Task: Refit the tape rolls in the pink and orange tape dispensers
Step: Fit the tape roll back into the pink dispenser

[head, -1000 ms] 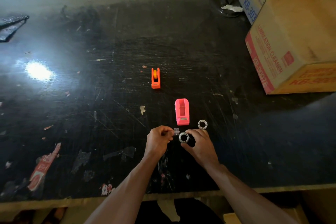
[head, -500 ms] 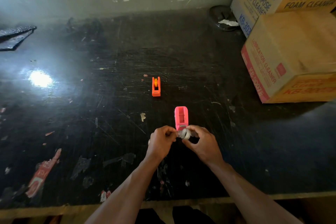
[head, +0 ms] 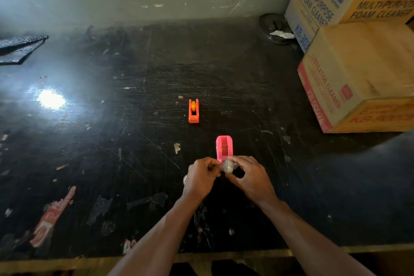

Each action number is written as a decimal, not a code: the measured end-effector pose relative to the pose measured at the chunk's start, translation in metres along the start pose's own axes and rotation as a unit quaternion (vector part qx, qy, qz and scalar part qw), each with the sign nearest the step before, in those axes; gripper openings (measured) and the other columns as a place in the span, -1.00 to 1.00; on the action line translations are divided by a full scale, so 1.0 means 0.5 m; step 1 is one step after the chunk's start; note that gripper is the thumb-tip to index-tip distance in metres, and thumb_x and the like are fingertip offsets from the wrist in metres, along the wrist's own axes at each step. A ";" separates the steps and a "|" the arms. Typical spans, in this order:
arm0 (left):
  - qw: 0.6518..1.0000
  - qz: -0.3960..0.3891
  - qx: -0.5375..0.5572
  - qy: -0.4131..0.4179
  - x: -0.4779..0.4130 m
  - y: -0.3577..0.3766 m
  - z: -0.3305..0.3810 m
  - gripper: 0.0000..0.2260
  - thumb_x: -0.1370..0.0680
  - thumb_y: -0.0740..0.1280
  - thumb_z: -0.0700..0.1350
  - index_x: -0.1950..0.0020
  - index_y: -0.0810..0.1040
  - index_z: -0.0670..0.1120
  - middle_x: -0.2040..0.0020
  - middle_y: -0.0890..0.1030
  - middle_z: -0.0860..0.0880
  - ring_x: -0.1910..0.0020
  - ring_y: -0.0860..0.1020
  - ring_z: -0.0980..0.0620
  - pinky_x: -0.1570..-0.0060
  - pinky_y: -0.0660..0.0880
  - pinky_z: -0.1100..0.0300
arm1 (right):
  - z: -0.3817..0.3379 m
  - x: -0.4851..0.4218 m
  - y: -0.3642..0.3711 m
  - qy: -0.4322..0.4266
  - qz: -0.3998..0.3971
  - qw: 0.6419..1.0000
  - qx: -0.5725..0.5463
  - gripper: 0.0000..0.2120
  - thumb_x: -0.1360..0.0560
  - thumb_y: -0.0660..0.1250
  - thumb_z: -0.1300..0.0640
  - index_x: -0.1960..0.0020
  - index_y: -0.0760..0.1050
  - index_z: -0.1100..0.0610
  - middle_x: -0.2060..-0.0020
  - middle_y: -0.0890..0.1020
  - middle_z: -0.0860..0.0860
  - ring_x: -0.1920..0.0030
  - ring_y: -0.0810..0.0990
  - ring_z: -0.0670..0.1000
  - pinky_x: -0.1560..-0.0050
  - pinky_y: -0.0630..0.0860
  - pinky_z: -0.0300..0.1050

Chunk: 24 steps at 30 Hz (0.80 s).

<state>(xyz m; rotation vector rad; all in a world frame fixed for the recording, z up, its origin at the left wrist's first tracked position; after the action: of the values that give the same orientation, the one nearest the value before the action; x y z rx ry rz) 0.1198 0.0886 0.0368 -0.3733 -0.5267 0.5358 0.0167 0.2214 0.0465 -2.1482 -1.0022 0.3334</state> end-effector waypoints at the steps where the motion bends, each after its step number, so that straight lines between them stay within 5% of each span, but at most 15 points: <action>1: 1.000 -0.003 0.003 0.000 -0.001 0.001 0.001 -0.92 -0.61 0.44 -0.10 -0.07 0.72 0.01 0.09 0.74 0.08 0.09 0.72 0.17 -0.08 0.69 0.06 | 0.000 -0.002 0.000 -0.001 -0.003 1.000 0.003 -0.55 -0.49 0.51 0.01 -0.36 0.56 0.00 -0.25 0.63 -0.08 -0.20 0.52 -0.11 -0.18 0.47 -0.23; 6: 1.000 -0.011 0.002 0.003 -0.007 -0.001 0.007 -0.92 -0.61 0.44 -0.11 -0.08 0.70 -0.02 0.08 0.74 0.05 0.09 0.73 0.15 -0.05 0.70 0.10 | 0.000 -0.008 -0.001 -0.005 -0.004 1.000 0.013 -0.56 -0.49 0.52 0.04 -0.35 0.58 0.00 -0.26 0.64 -0.07 -0.21 0.53 -0.10 -0.11 0.37 -0.37; 18: 0.999 -0.021 0.044 -0.021 -0.023 -0.003 0.008 -0.89 -0.61 0.44 -0.10 -0.11 0.69 -0.06 0.07 0.75 0.01 0.10 0.74 0.11 0.15 0.63 0.35 | 0.000 -0.028 -0.010 -0.011 -0.023 1.000 0.006 -0.58 -0.55 0.43 -0.05 -0.38 0.57 0.03 -0.29 0.62 -0.05 -0.24 0.53 -0.10 -0.20 0.50 -0.17; 24: 0.999 -0.040 -0.003 -0.011 -0.031 -0.010 0.014 -0.89 -0.62 0.42 -0.13 -0.12 0.68 -0.06 0.02 0.73 0.01 0.07 0.72 0.11 0.03 0.67 0.23 | 0.004 -0.027 -0.002 -0.010 -0.039 0.999 0.012 -0.54 -0.54 0.45 -0.02 -0.41 0.55 0.05 -0.32 0.60 -0.04 -0.26 0.50 -0.11 -0.22 0.42 -0.24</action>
<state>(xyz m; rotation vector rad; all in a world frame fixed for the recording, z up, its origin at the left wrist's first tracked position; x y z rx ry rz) 0.1064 0.0775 0.0390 -0.3513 -0.5619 0.4620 0.0060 0.2129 0.0449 -2.0808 -1.0851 0.3281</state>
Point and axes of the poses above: each hand's wrist, its own x-axis away from the middle knuckle, its own y-axis out of the palm, z = x × y, the point moved 6 cm from there along -x, towards the middle knuckle
